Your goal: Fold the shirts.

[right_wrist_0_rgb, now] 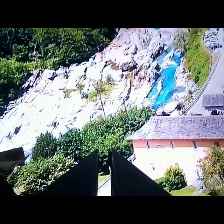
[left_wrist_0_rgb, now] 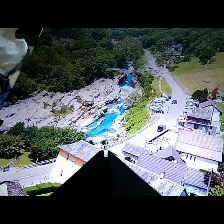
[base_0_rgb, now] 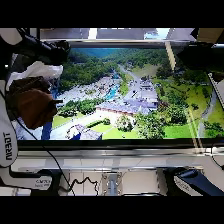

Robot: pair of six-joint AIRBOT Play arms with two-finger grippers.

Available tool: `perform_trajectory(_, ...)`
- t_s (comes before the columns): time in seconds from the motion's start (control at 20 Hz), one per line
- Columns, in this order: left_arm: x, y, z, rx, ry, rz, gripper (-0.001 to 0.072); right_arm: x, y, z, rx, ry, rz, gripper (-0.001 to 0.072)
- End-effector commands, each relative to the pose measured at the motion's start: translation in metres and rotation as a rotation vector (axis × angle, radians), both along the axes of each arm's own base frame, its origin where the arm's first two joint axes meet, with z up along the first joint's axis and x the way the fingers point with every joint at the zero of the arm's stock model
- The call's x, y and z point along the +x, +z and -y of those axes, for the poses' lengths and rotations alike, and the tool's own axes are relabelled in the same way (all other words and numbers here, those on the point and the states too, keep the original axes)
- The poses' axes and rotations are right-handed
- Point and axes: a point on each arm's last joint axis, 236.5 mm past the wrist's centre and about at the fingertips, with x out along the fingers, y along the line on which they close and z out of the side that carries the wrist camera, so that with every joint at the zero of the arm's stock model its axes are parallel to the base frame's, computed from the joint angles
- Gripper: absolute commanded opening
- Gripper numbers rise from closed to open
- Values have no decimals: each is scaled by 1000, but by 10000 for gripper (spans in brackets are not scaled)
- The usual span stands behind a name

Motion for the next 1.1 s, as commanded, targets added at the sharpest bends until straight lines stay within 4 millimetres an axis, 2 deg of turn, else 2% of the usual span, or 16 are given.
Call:
perform_trajectory(0.0,8,-41,-17,97,18,-97,103,6,-4,18,-62,-56,6,88)
perform_trajectory(0.1,17,-55,-37,178,57,-109,202,4,-14,25,-94,-72,-34,325)
perform_trajectory(0.25,33,-54,-59,264,105,-56,384,7,-28,24,-126,-55,-79,335)
perform_trajectory(0.3,36,-52,-69,287,123,-44,417,8,-34,23,-149,-36,-93,335)
perform_trajectory(0.45,31,-56,-106,287,198,-85,426,15,-60,14,-181,18,-177,335)
perform_trajectory(0.65,21,-70,-153,242,292,-166,432,38,-79,1,-179,57,-200,342)
perform_trajectory(0.7,17,-78,-161,243,307,-202,524,43,-82,-3,-169,65,-206,345)
perform_trajectory(0.75,14,-91,-167,239,317,-250,651,47,-86,-7,-160,73,-213,345)
perform_trajectory(0.8,10,-104,-167,222,316,-301,689,49,-90,-11,-153,84,-223,345)
perform_trajectory(0.9,4,-133,-163,200,303,-400,697,51,-96,-17,-143,103,-232,345)
perform_trajectory(1.05,8,-166,-161,198,292,-470,697,51,-108,-18,-144,105,-259,345)
